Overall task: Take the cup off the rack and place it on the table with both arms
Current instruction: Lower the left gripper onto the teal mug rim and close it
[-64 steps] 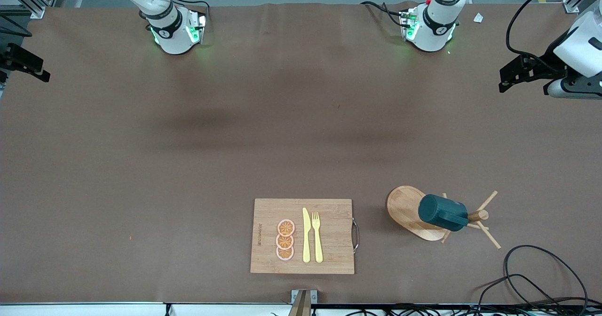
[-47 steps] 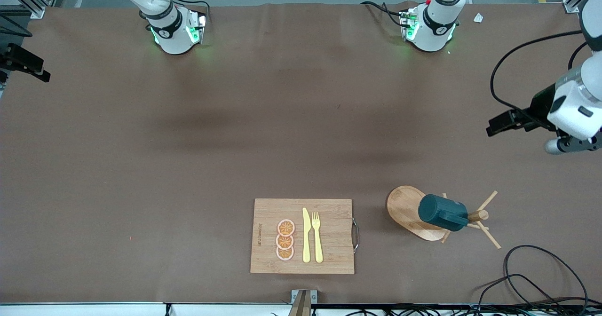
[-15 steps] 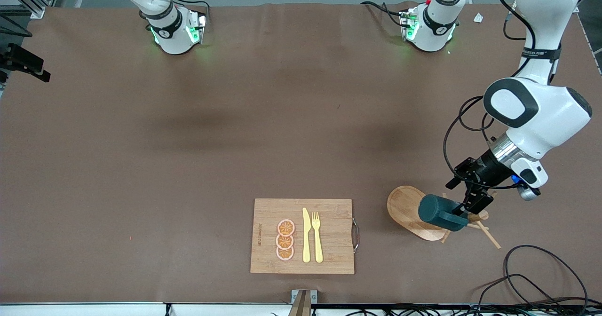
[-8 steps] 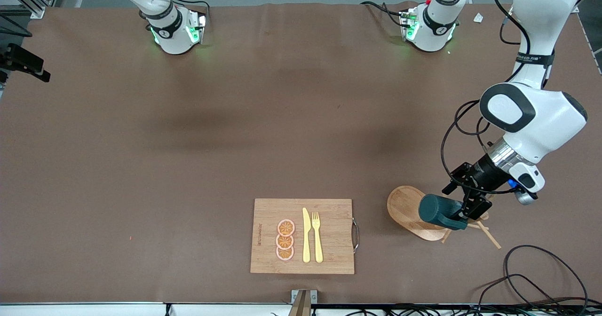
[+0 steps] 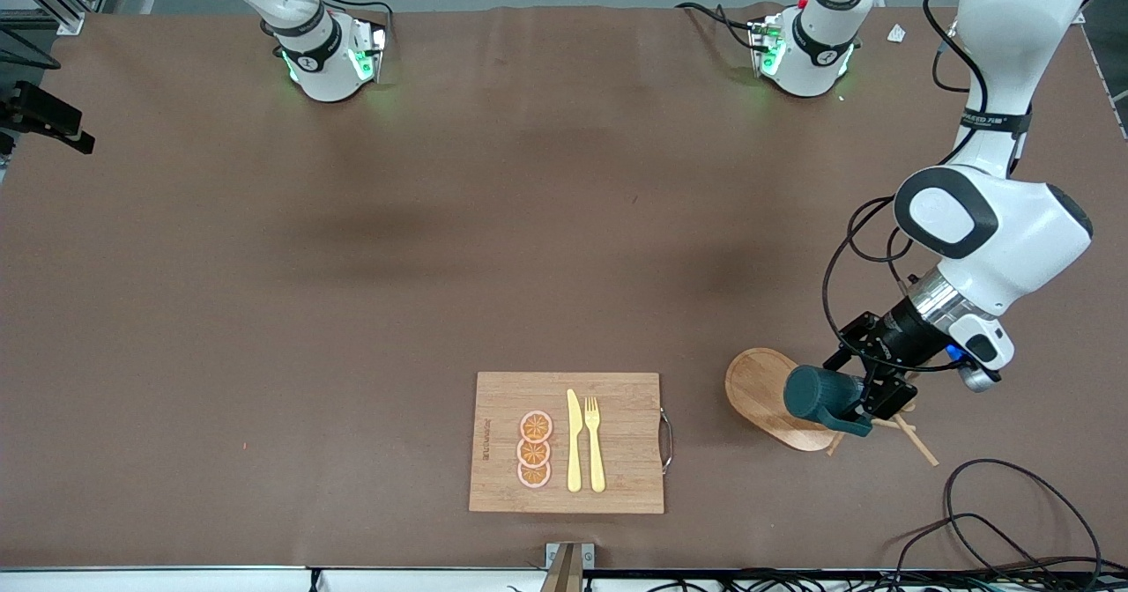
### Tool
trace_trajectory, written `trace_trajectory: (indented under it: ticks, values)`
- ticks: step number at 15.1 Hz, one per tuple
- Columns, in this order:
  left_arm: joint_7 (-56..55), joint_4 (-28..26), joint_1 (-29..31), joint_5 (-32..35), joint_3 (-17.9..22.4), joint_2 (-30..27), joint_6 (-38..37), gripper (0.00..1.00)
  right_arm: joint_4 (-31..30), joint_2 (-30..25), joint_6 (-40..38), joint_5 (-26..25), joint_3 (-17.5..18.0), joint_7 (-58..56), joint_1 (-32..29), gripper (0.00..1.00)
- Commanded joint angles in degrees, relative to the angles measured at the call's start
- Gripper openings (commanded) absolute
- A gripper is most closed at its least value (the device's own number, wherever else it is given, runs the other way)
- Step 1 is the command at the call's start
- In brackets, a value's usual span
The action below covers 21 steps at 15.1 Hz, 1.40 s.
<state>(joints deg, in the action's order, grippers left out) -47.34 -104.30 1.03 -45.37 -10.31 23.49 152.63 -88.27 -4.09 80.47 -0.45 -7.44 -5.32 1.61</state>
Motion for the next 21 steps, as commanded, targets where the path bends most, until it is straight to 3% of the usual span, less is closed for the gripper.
trace_trajectory:
  ticks: [1, 6, 8, 10, 16, 21]
  values:
    - [-0.12, 1.2, -0.5, -1.39, -0.06, 0.95, 1.26, 1.0, -0.94, -0.92, 0.13, -0.96, -0.21, -0.39, 0.68, 1.0]
    - [-0.12, 1.2, -1.12, -1.39, -0.06, 2.09, 2.05, 0.96, -0.94, -0.92, 0.13, -0.87, -0.21, -0.39, 0.68, 1.0]
    - [-0.12, 1.29, -1.21, -1.39, -0.06, 2.09, 2.05, 0.82, -0.94, -0.92, 0.13, -0.87, -0.21, -0.39, 0.68, 1.0]
    - [-0.2, 1.29, -1.3, -1.39, -0.15, 1.92, 2.05, 0.75, -0.94, -0.92, 0.13, -0.87, -0.21, -0.39, 0.68, 1.0]
    - [-2.57, 1.55, -1.73, -0.95, -1.82, 0.42, 1.97, 0.72, -0.94, -0.92, 0.21, -0.87, -0.21, -0.39, 0.59, 1.0]
    - [-4.77, 1.38, -6.64, -0.16, -2.61, -2.21, 1.88, 0.71, -0.94, -0.92, 0.21, -0.96, -0.21, -0.39, 0.59, 1.0]
